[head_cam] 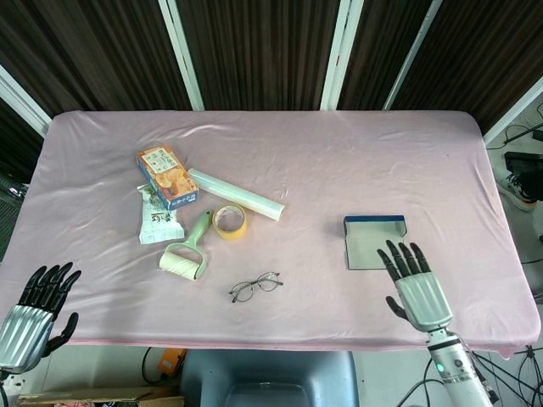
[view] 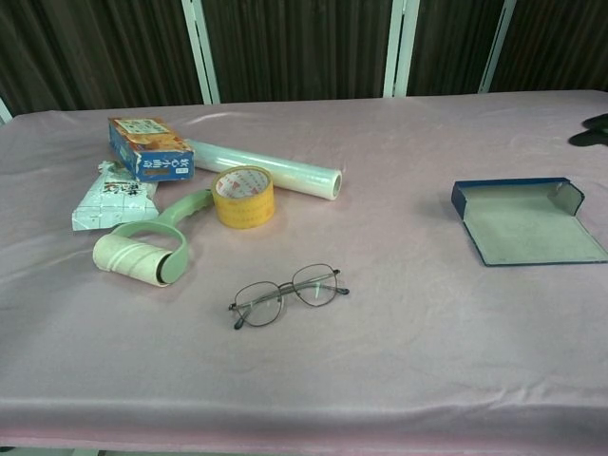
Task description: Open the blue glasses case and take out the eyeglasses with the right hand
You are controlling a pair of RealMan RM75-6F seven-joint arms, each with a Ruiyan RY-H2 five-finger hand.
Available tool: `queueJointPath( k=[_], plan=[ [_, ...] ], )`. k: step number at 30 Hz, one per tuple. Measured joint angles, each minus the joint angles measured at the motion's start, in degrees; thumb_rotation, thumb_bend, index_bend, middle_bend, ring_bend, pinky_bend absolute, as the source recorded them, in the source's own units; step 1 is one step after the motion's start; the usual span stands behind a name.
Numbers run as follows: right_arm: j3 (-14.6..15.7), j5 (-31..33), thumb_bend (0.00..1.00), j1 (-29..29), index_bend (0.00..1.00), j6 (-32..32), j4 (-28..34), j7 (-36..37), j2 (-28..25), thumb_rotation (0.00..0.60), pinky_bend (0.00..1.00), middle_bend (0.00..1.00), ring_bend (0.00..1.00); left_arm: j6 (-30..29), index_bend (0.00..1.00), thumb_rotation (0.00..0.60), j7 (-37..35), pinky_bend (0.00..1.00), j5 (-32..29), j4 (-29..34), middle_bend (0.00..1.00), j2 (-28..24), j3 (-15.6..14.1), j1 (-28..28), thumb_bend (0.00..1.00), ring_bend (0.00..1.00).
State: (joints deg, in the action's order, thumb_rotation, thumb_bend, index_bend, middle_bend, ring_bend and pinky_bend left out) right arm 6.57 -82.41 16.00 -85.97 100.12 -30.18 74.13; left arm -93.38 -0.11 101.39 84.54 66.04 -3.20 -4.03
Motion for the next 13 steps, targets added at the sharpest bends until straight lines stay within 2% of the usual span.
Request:
queueJointPath(
  k=[6,13],
  plan=[
    [-0.2,-2.9,0.4,-3.6,0.11,-2.9,-3.3,4.1,0.4,0.6,0.0,0.0,0.0,0.6,0.0,0.6,2.3,0.0,-0.4,0.7,0.0,0.2,-0.1,0.1,0.45,0.0],
    [-1.8,-3.5,0.4,-5.1,0.11,-1.6,-4.5,5.9,0.4,0.6,0.0,0.0,0.0,1.5,0.0,0.6,2.2,0.0,-1.4,1.9,0.0,-0.4,-0.1,0.2,0.44,0.0]
  ],
)
